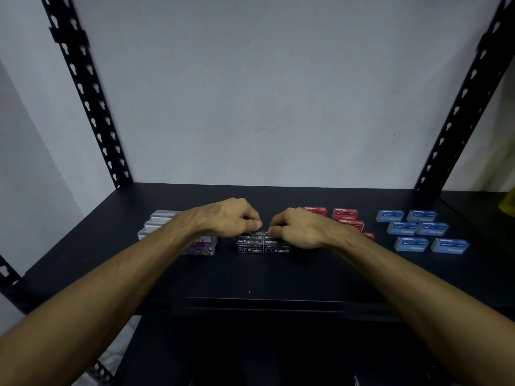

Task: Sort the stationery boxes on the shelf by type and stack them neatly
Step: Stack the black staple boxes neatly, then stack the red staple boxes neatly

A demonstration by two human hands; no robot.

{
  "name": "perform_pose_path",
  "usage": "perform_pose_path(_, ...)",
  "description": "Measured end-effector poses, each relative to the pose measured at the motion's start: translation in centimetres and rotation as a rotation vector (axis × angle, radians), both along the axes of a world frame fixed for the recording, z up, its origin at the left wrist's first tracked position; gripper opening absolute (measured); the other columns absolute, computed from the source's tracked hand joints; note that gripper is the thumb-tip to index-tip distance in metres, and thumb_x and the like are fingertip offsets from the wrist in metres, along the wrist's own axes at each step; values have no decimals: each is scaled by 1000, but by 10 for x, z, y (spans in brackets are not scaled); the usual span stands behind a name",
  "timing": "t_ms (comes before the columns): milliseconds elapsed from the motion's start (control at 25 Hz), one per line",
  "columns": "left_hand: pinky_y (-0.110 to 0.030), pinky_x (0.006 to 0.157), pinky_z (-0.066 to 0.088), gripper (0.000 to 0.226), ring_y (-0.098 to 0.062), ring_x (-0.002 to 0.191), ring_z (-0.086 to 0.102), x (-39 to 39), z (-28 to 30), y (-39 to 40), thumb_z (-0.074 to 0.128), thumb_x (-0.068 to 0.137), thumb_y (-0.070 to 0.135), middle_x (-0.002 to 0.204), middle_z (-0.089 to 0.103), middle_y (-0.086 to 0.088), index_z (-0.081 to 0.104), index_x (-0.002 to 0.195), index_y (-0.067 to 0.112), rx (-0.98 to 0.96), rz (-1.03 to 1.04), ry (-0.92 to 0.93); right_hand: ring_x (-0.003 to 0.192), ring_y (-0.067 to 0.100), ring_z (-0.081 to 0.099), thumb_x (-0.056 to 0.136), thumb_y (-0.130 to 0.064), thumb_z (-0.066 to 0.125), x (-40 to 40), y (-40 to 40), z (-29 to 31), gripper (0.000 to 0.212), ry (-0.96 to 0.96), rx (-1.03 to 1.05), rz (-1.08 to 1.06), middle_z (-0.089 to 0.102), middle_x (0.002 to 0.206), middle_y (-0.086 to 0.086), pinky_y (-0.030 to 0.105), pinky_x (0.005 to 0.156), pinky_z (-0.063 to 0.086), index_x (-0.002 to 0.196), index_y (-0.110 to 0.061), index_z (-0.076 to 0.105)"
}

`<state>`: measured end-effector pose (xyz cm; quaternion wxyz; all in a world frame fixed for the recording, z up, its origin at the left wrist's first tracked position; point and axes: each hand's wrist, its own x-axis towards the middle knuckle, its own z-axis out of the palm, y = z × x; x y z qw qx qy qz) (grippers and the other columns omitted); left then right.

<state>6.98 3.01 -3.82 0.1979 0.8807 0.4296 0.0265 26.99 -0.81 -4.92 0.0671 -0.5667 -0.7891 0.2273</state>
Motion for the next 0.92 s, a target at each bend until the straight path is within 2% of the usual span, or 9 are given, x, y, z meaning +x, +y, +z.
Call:
perform_pose_path(80, -24, 80, 47, 35, -4, 94, 62, -3, 3, -2, 61, 90, 45, 106, 69, 14, 66, 121, 31, -23, 2, 52, 84, 8, 62, 85, -51, 57, 3, -3, 1, 32, -52, -20, 37, 67, 94, -9, 32, 73, 50, 107, -29, 65)
perform_pose_path(200, -21, 76, 43, 67, -7, 94, 60, -2, 0, -6, 74, 75, 55, 112, 65, 12, 54, 134, 31, -19, -19, 175, 75, 6, 60, 78, -46, 71, 4, -6, -3, 32, -146, 35, 111, 64, 87, -10, 26, 61, 43, 103, -30, 60)
perform_pose_path(320, -28, 77, 50, 58, -10, 88, 62, 0, -6, -8, 78, 75, 46, 100, 65, 12, 58, 127, 29, 32, -23, 198, 75, 7, 59, 82, -33, 73, 0, -7, -8, 28, -175, 113, 148, 61, 90, -8, 23, 59, 42, 104, -24, 59)
perform_pose_path(400, -35, 79, 54, 49, -10, 85, 63, 1, -9, -10, 77, 77, 42, 95, 68, 9, 62, 121, 30, 60, -18, 188, 78, 9, 60, 84, -30, 72, -1, -6, -9, 28, -178, 127, 153, 62, 94, -5, 27, 64, 49, 108, -20, 60)
perform_pose_path(520, -36, 78, 55, 42, -10, 82, 64, 1, -9, -12, 76, 78, 40, 92, 69, 8, 64, 117, 30, 62, -16, 178, 78, 10, 61, 84, -29, 71, 0, -7, -9, 28, -171, 133, 149, 63, 94, -4, 30, 69, 53, 108, -19, 61)
perform_pose_path(720, -34, 78, 53, 45, -10, 84, 63, 2, -6, -12, 77, 78, 40, 98, 69, 8, 63, 119, 29, 69, -17, 202, 78, 11, 60, 84, -30, 71, 0, -6, -12, 30, -155, 142, 151, 61, 95, -5, 24, 61, 45, 110, -20, 61)
perform_pose_path(840, -27, 85, 46, 74, -12, 102, 59, 0, -1, -13, 75, 75, 54, 125, 63, 4, 50, 139, 26, 103, -9, 228, 96, 16, 58, 81, -41, 72, 5, -10, -6, 56, -184, 167, 122, 55, 112, -1, 29, 75, 48, 129, -18, 55)
perform_pose_path(920, -27, 93, 43, 81, -15, 114, 57, -1, 11, -12, 67, 77, 63, 135, 58, 2, 44, 144, 25, 177, 8, 142, 109, 20, 57, 82, -48, 68, 16, -11, 5, 69, -176, 213, 68, 54, 125, 2, 34, 89, 49, 140, -17, 47)
